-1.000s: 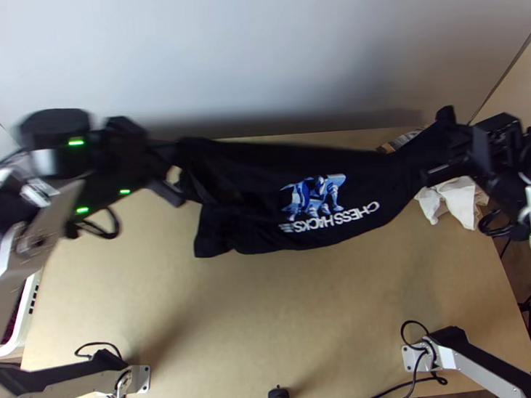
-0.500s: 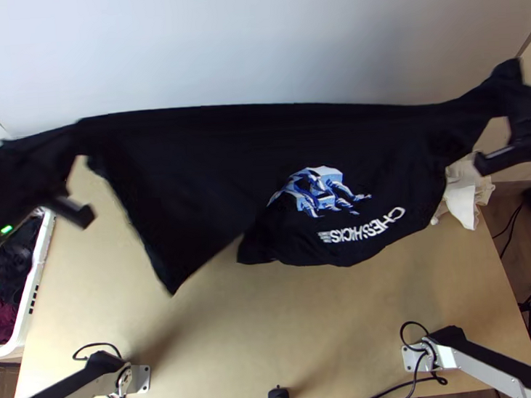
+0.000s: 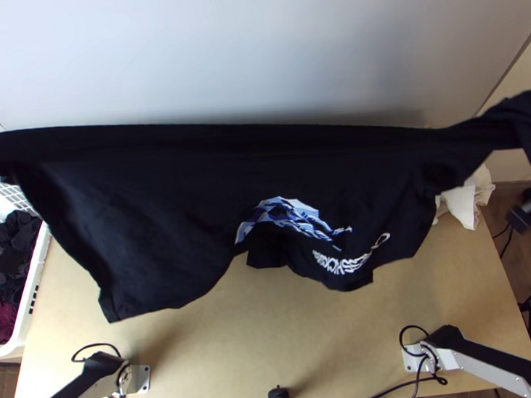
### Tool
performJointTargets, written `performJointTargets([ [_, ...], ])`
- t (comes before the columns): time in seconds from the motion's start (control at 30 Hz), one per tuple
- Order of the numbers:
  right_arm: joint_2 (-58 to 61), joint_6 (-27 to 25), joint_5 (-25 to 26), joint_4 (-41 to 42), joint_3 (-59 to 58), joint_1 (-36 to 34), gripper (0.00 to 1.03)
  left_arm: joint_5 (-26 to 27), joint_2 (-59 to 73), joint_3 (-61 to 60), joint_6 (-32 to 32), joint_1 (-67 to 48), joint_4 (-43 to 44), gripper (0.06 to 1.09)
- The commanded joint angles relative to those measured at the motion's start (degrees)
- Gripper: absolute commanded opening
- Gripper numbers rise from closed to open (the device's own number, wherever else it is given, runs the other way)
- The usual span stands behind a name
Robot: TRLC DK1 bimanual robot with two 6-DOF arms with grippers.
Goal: Fold the t-shirt
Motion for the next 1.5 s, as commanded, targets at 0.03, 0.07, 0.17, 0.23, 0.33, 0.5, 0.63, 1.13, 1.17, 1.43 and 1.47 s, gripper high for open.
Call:
performJointTargets([
  [0.03,-2.1,4.5,-3.9,-5.7,2.9,1.6,0.02,-1.5,-1.0,1.5,-2.4,3.3,-2.9,0.09],
  [0.07,-2.4,5.5,-5.3,-5.8,2.9,1.2,0.02,-1.5,-0.9,1.3,-3.1,3.9,-3.5,0.09],
  [0.17,-3.1,6.0,-6.9,-5.9,3.2,1.1,0.02,-1.5,-0.6,0.7,-4.0,5.6,-4.1,0.09],
  [0.23,-3.6,5.3,-7.4,-6.2,3.1,1.1,0.02,-1.6,-0.4,0.5,-4.5,6.8,-4.1,0.09],
  [0.33,-4.9,3.8,-7.8,-5.1,-1.6,1.5,0.02,-1.7,-0.1,-2.3,-4.6,7.0,-4.9,0.09],
  [0.5,-5.2,1.6,-7.7,2.3,-11.9,1.8,0.02,-1.7,1.6,-6.1,-6.0,6.9,-5.8,0.09],
  [0.63,-5.2,1.4,-7.8,11.4,-21.3,1.9,0.02,-1.7,3.8,-8.8,-6.8,6.5,-5.2,0.09],
  [1.13,10.7,5.6,-16.1,37.7,-40.8,-8.7,0.02,-2.0,11.1,-30.6,-6.0,6.1,16.3,0.09],
  [1.17,12.6,5.6,-16.4,38.9,-40.8,-9.6,0.02,-2.0,12.1,-31.5,-6.0,6.1,18.1,0.09],
  [1.43,28.2,5.3,-17.3,45.7,-36.8,-13.7,0.02,-2.0,23.2,-37.2,-4.6,9.2,32.5,0.09],
  [1.47,29.9,5.3,-17.3,46.0,-35.9,-13.9,0.02,-2.0,24.8,-37.3,-4.5,9.7,33.9,0.09],
])
